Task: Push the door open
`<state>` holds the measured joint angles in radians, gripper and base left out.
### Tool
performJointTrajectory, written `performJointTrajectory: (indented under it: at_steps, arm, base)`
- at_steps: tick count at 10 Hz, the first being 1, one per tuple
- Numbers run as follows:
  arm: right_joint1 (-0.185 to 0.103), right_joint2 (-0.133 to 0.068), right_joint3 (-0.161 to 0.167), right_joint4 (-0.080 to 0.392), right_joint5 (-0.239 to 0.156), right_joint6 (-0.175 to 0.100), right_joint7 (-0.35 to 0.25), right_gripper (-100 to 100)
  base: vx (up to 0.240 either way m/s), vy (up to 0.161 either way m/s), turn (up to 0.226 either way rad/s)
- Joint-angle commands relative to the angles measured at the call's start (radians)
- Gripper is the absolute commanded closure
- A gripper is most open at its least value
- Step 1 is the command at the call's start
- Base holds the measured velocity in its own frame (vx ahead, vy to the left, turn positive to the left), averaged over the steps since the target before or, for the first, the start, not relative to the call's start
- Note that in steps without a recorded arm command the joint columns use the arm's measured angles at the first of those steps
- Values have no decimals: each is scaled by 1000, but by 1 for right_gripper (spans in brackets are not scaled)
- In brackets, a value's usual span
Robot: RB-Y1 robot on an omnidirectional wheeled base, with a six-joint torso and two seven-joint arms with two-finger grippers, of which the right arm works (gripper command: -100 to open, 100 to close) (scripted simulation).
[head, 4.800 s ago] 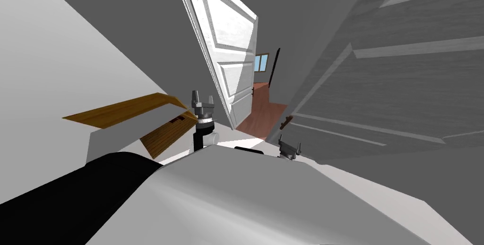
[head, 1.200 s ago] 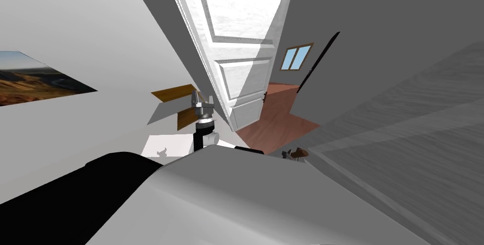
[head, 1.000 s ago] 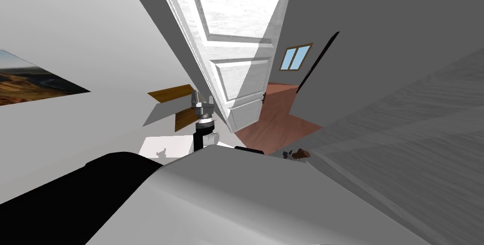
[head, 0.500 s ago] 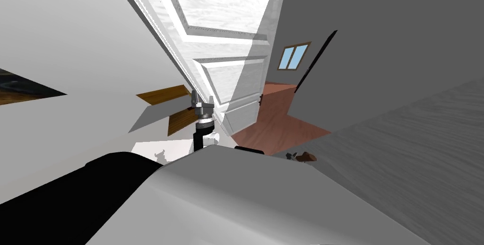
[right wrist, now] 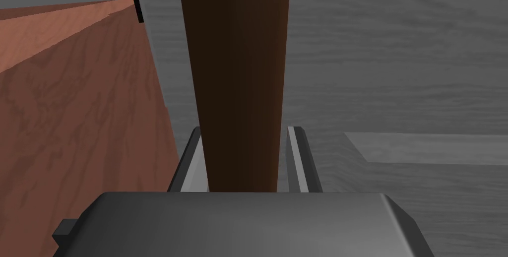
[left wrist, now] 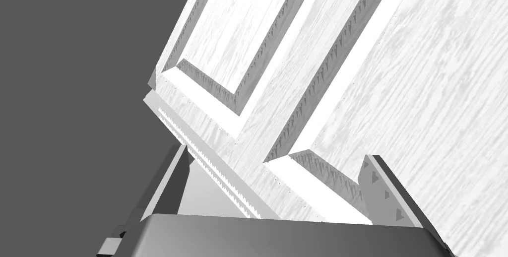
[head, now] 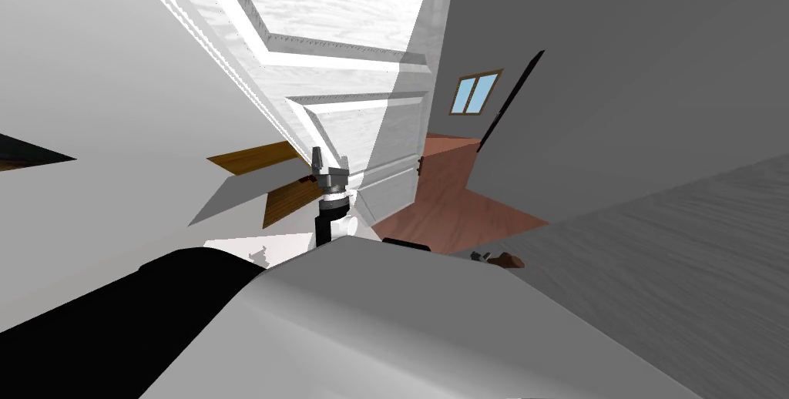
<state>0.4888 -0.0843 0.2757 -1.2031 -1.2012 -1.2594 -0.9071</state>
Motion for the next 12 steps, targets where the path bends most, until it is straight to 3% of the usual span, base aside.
performJointTrajectory:
  at_steps: [1, 6, 12]
  arm:
    - [3, -7, -28, 2, -18, -12, 4, 100]
    - [5, -1, -53, 7, -46, -18, 3, 100]
    - [19, -1, -94, 4, -99, -47, 4, 100]
  base:
    - [182, -60, -29]
    - [148, -61, -41]
    - [146, -159, -29]
